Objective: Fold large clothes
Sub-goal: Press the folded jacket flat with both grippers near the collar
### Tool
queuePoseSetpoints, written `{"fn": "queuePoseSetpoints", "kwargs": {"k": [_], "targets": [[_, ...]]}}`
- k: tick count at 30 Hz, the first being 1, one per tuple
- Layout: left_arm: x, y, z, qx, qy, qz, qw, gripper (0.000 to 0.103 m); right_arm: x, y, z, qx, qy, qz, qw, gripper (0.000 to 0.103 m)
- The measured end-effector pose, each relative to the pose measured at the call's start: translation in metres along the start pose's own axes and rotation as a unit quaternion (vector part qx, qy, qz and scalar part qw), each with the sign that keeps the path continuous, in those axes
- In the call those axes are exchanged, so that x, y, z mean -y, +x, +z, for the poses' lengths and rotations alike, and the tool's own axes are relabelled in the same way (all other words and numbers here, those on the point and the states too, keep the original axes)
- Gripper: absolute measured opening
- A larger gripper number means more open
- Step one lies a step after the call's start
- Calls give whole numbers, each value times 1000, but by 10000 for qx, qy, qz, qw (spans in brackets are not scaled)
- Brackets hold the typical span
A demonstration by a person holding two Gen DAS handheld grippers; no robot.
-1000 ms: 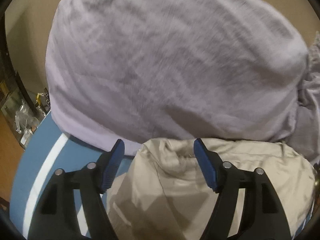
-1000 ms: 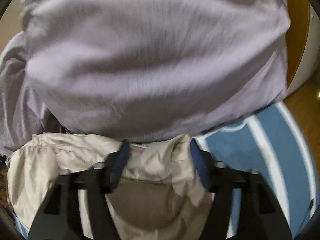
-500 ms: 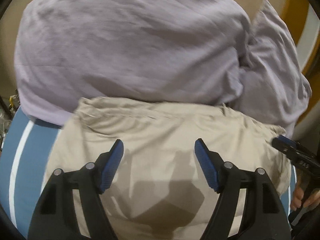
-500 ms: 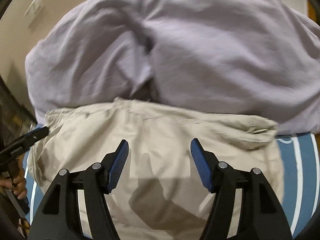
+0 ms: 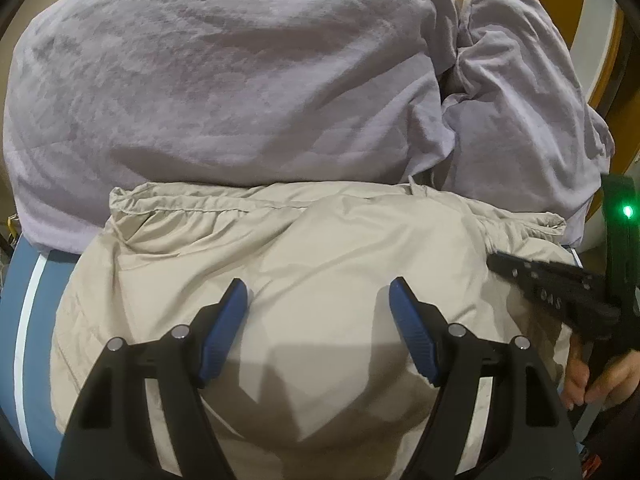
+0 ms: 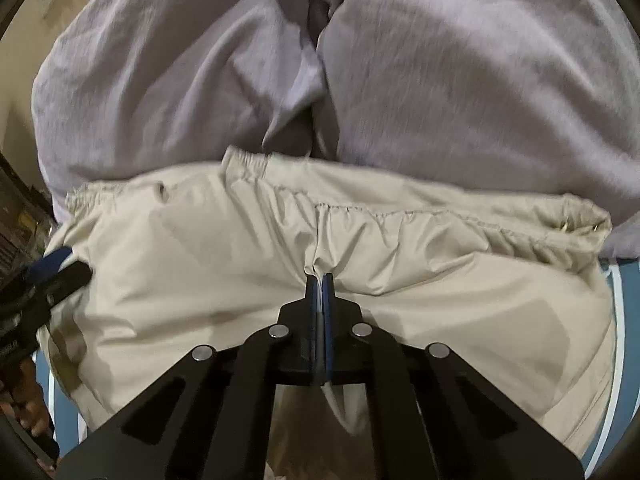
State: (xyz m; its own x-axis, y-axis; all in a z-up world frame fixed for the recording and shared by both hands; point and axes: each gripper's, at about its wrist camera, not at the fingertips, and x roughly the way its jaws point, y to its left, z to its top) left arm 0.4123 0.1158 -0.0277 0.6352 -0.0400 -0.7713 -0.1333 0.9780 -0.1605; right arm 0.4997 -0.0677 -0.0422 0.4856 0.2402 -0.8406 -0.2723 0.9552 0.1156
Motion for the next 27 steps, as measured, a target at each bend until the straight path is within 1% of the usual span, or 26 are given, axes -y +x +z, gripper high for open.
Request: {"fn": "queuePoseSetpoints", "kwargs": {"k": [3,7,8,10,12,17,20,23,24,25,27], "targets": [[5,1,2,71,34,-87,9999,74,3,5,9,92,51,-125,9999,2],[13,2,1,180,154,-183,9996,74,15,21,12,57,177,-344,9992,2],[15,4,0,206,200,-175,9994,75,18,26,12,30,225,-338,9992,1],[19,8,-1,232,287,-116,9993,76,24,32,9,-5,289,-279,9992,1],[22,17,-2,217,350,-20,9991,76,25,33,6,52,194,-291,9994,2],[23,43,-2,204,418,256,9986,79,33,26,0,149,276,-169,9994,2],[20,54,-4,209,416,390,9982,79,40,17,-5,191,373,-70,9991,6],[15,64,-2,194,289,461,9983,80,46,2,-8,274,438,-6,9987,17],[12,68,-1,179,219,465,9985,80,46,-3,-10,319,446,5,9985,28],[9,67,-2,168,175,465,9986,80,46,-9,-12,394,448,20,9982,41],[3,69,-3,144,104,464,9988,80,44,-21,-16,564,409,11,9976,53]]}}
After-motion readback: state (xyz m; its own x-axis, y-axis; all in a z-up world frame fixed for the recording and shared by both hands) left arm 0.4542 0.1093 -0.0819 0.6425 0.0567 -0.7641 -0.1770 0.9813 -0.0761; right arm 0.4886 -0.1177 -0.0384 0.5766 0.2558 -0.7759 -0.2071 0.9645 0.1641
